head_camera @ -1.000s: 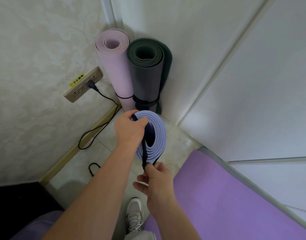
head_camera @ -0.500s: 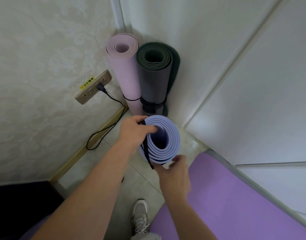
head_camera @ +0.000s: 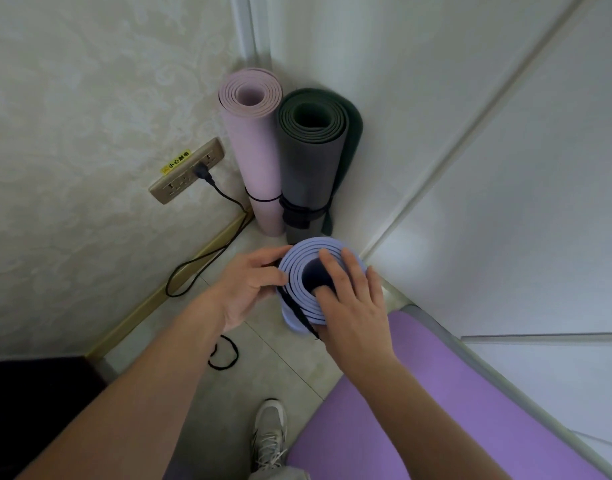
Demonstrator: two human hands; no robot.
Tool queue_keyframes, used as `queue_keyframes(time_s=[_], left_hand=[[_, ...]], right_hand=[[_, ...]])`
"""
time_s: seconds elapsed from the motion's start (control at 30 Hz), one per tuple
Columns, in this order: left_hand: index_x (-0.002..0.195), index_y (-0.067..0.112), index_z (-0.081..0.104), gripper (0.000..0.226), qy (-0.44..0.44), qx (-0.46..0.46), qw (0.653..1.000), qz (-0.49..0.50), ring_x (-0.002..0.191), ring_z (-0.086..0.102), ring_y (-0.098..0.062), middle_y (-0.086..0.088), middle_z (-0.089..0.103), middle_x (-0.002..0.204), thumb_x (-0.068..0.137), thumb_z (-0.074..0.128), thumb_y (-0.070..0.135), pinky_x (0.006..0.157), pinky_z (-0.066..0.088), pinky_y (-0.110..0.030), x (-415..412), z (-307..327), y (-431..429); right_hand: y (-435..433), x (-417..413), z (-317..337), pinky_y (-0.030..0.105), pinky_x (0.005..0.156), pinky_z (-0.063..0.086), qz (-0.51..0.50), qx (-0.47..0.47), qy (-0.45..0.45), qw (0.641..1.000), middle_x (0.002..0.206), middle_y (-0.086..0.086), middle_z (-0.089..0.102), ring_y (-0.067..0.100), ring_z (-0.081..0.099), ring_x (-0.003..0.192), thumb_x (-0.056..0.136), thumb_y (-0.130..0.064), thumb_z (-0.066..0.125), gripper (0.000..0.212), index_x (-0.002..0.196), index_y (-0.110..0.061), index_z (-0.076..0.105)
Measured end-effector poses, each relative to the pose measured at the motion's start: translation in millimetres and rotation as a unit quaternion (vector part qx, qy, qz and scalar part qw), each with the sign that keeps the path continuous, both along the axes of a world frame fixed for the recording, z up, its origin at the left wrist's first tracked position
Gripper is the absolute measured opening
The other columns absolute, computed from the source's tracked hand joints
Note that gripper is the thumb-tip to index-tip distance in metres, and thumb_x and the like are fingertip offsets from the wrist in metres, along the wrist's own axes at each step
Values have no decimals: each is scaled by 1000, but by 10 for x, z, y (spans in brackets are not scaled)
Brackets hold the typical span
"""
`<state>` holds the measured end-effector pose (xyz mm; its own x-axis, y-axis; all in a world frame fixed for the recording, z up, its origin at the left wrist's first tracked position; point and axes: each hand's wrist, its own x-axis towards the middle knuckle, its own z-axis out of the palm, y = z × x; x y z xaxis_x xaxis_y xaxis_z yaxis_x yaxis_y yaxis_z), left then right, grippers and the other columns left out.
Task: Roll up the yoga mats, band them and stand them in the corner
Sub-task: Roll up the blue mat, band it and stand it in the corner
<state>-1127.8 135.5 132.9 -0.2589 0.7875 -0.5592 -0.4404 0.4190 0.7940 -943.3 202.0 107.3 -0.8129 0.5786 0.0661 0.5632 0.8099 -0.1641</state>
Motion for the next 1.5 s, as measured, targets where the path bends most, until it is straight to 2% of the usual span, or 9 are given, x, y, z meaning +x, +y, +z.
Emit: queue_keyframes(time_s=[0.17, 0.27, 0.47, 0.67, 0.8, 1.07, 1.2, 1.33, 1.5], left_hand=[[130, 10, 64, 66, -23, 11, 1000, -5, 106, 65, -21, -13, 69, 121, 67, 50, -4, 88, 55, -31, -13, 15, -94], [127, 7, 66, 67, 21, -29, 999, 34, 107, 67, -27, -11, 72, 115, 71, 38, -19, 84, 56, -33, 24, 57, -38], [105, 13, 77, 29, 65, -78, 994, 46, 107, 67, -17, 2, 77, 105, 96, 50, 4, 90, 54, -38, 34, 133, 22], [101, 19, 77, 35, 230, -80, 969, -50, 85, 72, -4, 3, 78, 92, 90, 60, -10, 69, 55, -13, -51, 174, 77], [93, 25, 70, 45, 283, -85, 953, -70, 82, 70, -5, 4, 73, 91, 84, 59, -17, 66, 55, -15, -77, 154, 49], [114, 12, 70, 23, 404, -157, 896, -91, 78, 66, -17, -6, 70, 88, 94, 63, 4, 70, 55, -24, -2, -352, -304], [103, 10, 69, 14, 373, -202, 903, -69, 66, 68, -13, -4, 70, 81, 100, 55, 8, 59, 54, -17, 84, -625, -397], [73, 3, 61, 24, 334, -197, 922, 28, 59, 54, -17, 2, 58, 63, 94, 54, -6, 60, 47, -25, 113, -819, -163], [107, 20, 67, 42, 303, -55, 945, 114, 89, 67, -8, 11, 70, 95, 91, 54, -17, 80, 54, -18, 58, -789, 76]], right_hand=[[16, 0, 23, 63, 105, 41, 20, -39, 10, 999, 156, 9, 40, 39, 27, 148, 68, -35, 86, 47, 107, -18, 66], [34, -10, 32, 63, 106, 40, 31, -40, 5, 999, 157, 9, 38, 40, 25, 149, 71, -37, 83, 45, 108, -18, 65], [-27, 28, 40, 60, 107, 42, 23, -46, 11, 999, 156, 5, 40, 36, 27, 149, 65, -36, 88, 55, 112, -19, 63], [-54, 34, 44, 57, 104, 46, 14, -53, 34, 998, 155, 4, 40, 32, 30, 148, 62, -36, 91, 86, 133, -19, 47], [3, 71, 39, 53, 104, 48, 11, -45, 50, 998, 154, 2, 41, 29, 31, 148, 61, -36, 93, 83, 130, -19, 50], [48, 2, 0, 54, 102, 50, 24, -47, 58, 997, 155, 1, 40, 28, 28, 148, 59, -34, 94, 65, 112, -20, 58], [34, -24, 26, 53, 100, 52, 42, -51, 81, 995, 153, 2, 43, 26, 27, 148, 60, -35, 92, 61, 109, -19, 60], [49, -32, -53, 46, 98, 54, 45, -103, 166, 980, 160, 2, 33, 24, 29, 148, 70, -36, 82, 77, 137, -21, 46], [193, -49, -210, 21, 114, 32, -38, -209, 286, 934, 164, -1, 10, 11, 17, 152, 63, -39, 93, 115, 153, -27, 23]])
